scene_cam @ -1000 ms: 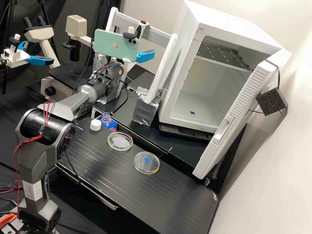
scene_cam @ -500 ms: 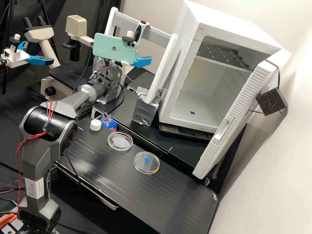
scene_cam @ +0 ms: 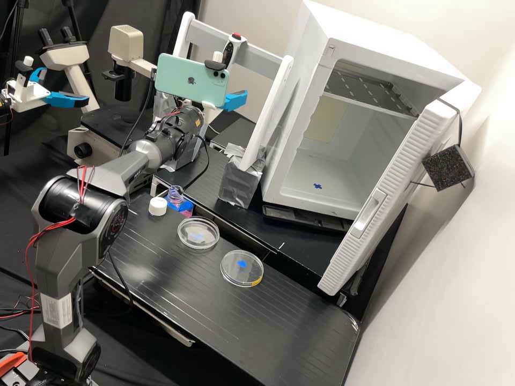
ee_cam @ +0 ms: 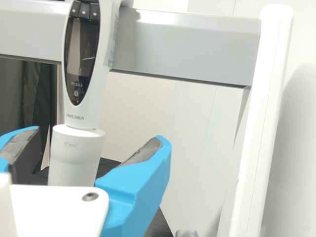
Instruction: Use the pipette
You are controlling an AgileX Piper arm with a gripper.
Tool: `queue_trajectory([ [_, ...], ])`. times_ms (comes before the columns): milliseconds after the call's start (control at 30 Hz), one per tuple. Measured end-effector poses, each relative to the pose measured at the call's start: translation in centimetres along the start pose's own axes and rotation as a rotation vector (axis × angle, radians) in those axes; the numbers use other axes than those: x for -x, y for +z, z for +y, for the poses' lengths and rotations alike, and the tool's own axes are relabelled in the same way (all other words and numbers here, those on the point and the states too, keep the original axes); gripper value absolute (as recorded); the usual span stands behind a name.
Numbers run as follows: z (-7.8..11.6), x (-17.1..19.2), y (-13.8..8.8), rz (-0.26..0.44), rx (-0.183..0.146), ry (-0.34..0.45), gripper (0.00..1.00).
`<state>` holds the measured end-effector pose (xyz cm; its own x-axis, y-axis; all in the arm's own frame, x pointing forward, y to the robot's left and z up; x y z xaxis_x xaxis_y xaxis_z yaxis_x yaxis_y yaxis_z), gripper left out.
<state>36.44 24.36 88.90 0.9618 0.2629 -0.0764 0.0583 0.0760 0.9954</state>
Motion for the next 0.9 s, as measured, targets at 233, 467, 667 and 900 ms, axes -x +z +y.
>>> queue_trajectory([
  [233, 0.0, 0.0, 0.0, 0.0, 0.0, 0.0, 0.0],
  [467, -0.03, 0.01, 0.03, 0.0, 0.0, 0.0, 0.0],
  [667, -0.08, 0.02, 0.1, -0.004, -0.002, 0.0, 0.0],
  [900, -0.17, 0.04, 0.2, -0.006, -0.006, 0.0, 0.0],
])
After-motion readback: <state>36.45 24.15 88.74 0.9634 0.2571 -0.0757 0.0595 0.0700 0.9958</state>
